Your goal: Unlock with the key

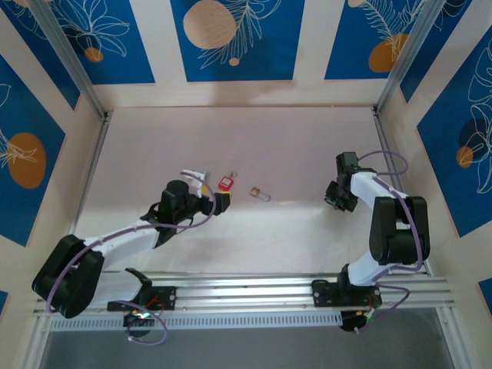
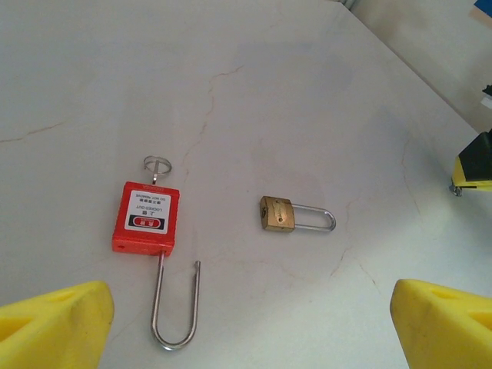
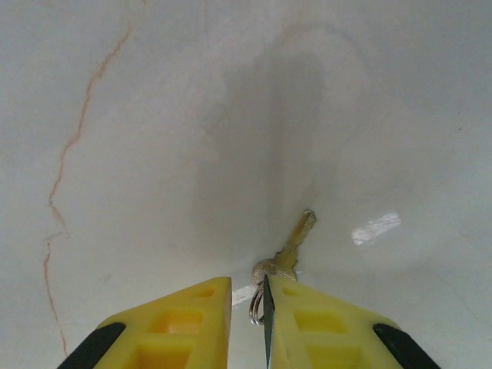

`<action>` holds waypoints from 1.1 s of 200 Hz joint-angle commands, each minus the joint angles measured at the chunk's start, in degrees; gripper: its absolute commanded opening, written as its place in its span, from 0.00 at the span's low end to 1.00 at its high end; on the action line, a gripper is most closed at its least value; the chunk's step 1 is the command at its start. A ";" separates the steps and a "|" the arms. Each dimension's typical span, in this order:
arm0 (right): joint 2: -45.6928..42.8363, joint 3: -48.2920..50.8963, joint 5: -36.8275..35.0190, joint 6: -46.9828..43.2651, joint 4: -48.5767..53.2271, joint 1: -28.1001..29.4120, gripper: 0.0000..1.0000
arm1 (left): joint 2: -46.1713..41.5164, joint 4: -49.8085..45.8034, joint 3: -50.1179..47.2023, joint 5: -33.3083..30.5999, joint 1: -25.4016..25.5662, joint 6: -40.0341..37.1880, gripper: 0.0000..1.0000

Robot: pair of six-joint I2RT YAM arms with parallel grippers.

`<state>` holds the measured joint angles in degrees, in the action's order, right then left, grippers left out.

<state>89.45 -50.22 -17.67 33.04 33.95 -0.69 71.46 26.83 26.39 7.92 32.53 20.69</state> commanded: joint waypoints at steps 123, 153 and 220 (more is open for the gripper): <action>1.28 -1.72 -3.42 -0.96 4.10 1.66 0.18 | 1.35 2.70 1.48 3.17 0.41 0.42 0.91; 1.33 -1.78 -4.12 -1.20 4.15 1.66 0.15 | 1.20 2.27 1.39 2.90 0.39 -0.04 0.91; 0.00 -1.99 -5.64 -1.74 4.16 2.69 0.02 | 0.96 1.26 2.23 3.04 0.38 -0.47 0.91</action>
<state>90.28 -51.13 -21.69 31.55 36.95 1.17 72.51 27.86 26.61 9.67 32.53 20.67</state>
